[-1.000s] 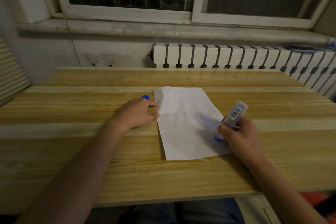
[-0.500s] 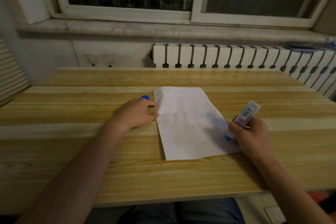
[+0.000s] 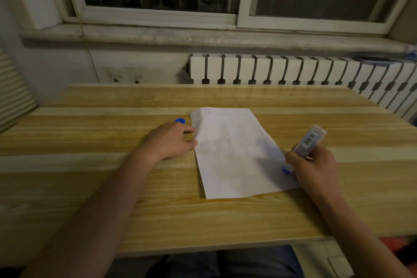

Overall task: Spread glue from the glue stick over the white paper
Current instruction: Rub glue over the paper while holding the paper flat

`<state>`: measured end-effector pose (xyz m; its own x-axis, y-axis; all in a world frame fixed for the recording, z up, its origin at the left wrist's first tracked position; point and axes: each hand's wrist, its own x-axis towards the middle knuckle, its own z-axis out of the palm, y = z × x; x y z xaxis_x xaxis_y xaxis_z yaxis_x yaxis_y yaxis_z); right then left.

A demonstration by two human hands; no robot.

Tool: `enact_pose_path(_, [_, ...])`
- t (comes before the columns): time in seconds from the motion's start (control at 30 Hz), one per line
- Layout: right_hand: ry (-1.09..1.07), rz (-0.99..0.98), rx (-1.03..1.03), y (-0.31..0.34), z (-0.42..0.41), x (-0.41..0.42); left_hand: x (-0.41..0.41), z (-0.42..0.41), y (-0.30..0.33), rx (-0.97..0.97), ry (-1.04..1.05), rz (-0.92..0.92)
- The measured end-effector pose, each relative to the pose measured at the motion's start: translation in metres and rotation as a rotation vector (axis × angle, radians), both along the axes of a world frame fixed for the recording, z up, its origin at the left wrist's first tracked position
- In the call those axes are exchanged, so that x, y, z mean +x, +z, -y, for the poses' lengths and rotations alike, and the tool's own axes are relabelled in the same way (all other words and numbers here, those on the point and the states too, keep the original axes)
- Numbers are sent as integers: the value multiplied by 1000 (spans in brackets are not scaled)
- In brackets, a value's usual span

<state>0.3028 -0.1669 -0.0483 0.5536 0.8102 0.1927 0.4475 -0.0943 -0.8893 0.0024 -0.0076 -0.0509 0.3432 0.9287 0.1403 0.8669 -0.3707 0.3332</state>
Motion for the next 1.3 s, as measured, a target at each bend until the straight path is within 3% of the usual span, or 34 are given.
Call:
enact_pose_path(0.3, [37,-4,94,7,5,-16,0,1,0,9,7,20])
enact_pose_path(0.63, [347,-131,60,7,6,-85,-1,1,0,-1,8,7])
enact_pose_path(0.93, [562,-85,49,9,4,-133,-1,2,1,14,-4,34])
enact_pose_path(1.3, [617,5,19,4,4,-136,1,5,4,4,-3,22])
